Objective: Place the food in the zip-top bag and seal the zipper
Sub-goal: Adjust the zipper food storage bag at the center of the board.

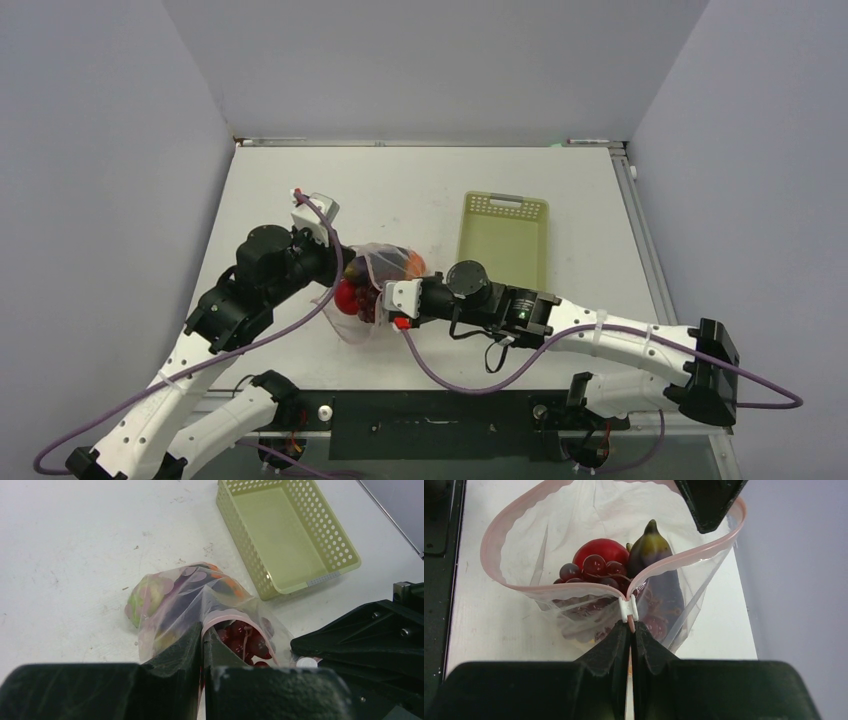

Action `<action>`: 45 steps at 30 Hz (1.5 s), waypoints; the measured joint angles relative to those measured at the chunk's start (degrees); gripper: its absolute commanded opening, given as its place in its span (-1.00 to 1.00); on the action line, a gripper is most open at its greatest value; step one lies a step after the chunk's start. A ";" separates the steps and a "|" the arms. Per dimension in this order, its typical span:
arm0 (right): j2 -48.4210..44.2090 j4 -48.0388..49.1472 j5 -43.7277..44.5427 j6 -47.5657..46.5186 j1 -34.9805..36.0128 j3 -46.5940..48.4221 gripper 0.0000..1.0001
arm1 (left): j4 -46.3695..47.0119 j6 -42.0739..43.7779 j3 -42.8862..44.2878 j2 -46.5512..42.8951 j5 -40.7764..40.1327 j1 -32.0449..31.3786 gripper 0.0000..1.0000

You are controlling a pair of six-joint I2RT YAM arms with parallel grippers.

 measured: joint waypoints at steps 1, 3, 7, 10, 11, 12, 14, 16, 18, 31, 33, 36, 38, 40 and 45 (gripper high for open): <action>-0.17 -0.13 0.31 0.50 0.00 0.22 -0.89 | 0.07 -0.02 0.00 -0.13 -0.02 0.00 -0.86; -0.83 -0.57 0.87 1.22 0.00 0.37 -0.89 | 0.20 0.00 0.00 -0.39 -0.20 0.00 -0.81; -2.10 -1.68 1.99 3.28 0.00 0.87 -0.89 | 0.33 0.11 0.00 -1.68 -0.63 0.02 -0.75; -2.14 -4.07 2.67 5.18 0.00 3.30 -0.89 | 0.48 0.46 -0.13 -3.82 -1.55 0.11 -0.70; -2.14 -5.07 2.97 5.81 0.00 4.48 -0.89 | 0.72 0.72 -0.42 -4.87 -1.79 0.11 -0.69; -2.14 -5.77 3.02 6.47 0.00 5.53 -0.89 | 1.03 0.94 -0.79 -6.08 -1.97 0.13 -0.68; -2.14 -7.32 3.17 7.67 0.09 7.56 -0.89 | 1.70 1.57 -1.64 -8.79 -2.14 0.13 -0.66; -2.14 -8.81 3.37 8.87 0.22 9.31 -0.89 | 2.43 1.95 -2.32 -11.34 -2.14 0.13 -0.64; -2.10 -10.54 3.61 10.19 0.61 11.06 -0.89 | 3.30 2.38 -2.56 -13.64 -2.12 0.13 -0.56; 2.14 -21.03 8.20 16.59 6.91 20.94 -0.89 | 9.35 3.96 -4.24 -16.96 13.81 0.13 0.47; 2.23 -22.18 8.83 17.51 7.34 21.29 -0.89 | 9.97 4.04 -4.26 -16.09 17.62 0.13 0.55; 2.19 -22.95 9.40 18.45 7.80 21.31 -0.89 | 10.67 4.13 -4.90 -15.15 22.62 0.13 0.69; 2.10 -23.34 9.57 18.93 7.98 21.31 -0.89 | 10.86 4.26 -5.53 -15.08 24.98 0.11 0.75; 1.86 -23.67 9.64 19.26 7.98 21.31 -0.89 | 11.08 4.44 -6.10 -15.17 27.32 0.09 0.78; 0.22 -24.61 9.66 20.06 7.98 20.79 -0.89 | 11.30 5.29 -6.78 -15.15 32.20 -0.70 0.83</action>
